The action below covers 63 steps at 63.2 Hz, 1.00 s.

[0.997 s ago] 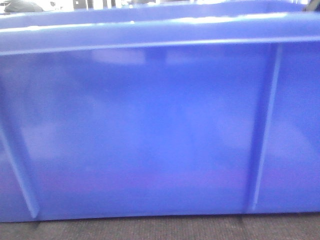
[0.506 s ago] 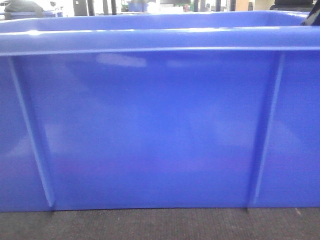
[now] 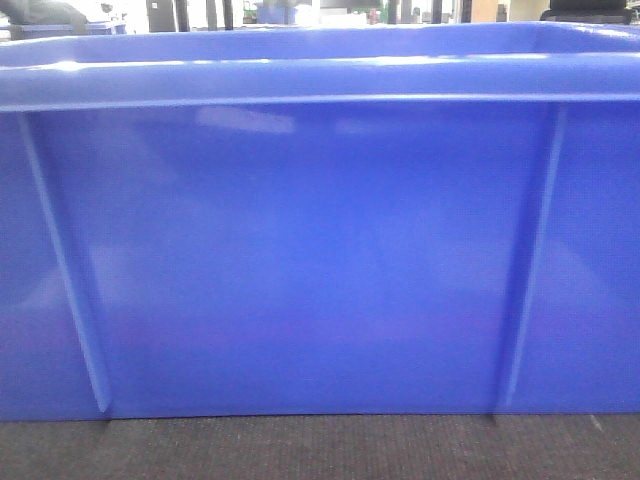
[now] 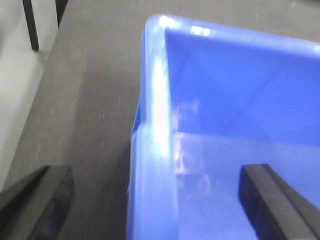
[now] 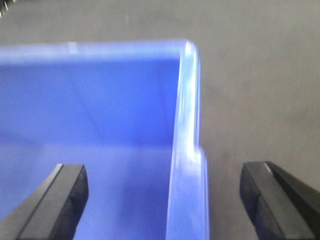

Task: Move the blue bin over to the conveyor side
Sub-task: 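Raise both open grippers up away from the bin rim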

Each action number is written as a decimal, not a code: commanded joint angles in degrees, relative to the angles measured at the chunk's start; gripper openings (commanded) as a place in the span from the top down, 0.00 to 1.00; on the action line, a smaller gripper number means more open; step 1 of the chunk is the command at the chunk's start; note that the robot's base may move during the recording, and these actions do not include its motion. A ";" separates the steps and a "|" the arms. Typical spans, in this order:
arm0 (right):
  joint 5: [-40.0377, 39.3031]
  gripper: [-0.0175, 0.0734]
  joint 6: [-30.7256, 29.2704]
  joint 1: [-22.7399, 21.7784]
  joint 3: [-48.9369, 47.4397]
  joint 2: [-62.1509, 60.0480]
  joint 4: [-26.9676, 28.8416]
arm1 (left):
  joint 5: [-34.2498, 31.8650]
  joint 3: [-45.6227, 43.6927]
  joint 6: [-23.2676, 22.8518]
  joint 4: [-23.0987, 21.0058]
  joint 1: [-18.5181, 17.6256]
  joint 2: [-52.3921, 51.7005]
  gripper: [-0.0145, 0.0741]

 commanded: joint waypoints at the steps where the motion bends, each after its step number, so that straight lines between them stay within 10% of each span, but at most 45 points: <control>1: 1.40 0.24 -0.45 -0.21 -3.34 -1.73 -0.81 | -0.62 -2.47 0.11 0.63 -0.36 -1.36 0.17; 15: 6.22 0.36 -0.45 -0.21 -10.50 -5.68 -0.81 | -0.63 -8.46 0.11 1.17 -0.36 -6.56 0.26; 31: 7.73 0.91 -0.45 -0.21 -13.45 -10.73 -0.81 | -4.13 -10.64 0.11 1.17 -0.36 -15.44 0.88; 43: 8.50 0.88 -0.45 -0.21 -13.45 -13.91 -0.81 | -11.09 -10.64 0.11 2.13 -0.36 -18.16 0.82; 63: 11.41 0.90 -0.45 -0.21 -4.69 -23.12 -5.44 | -2.34 -3.16 0.00 2.49 -0.36 -22.12 0.82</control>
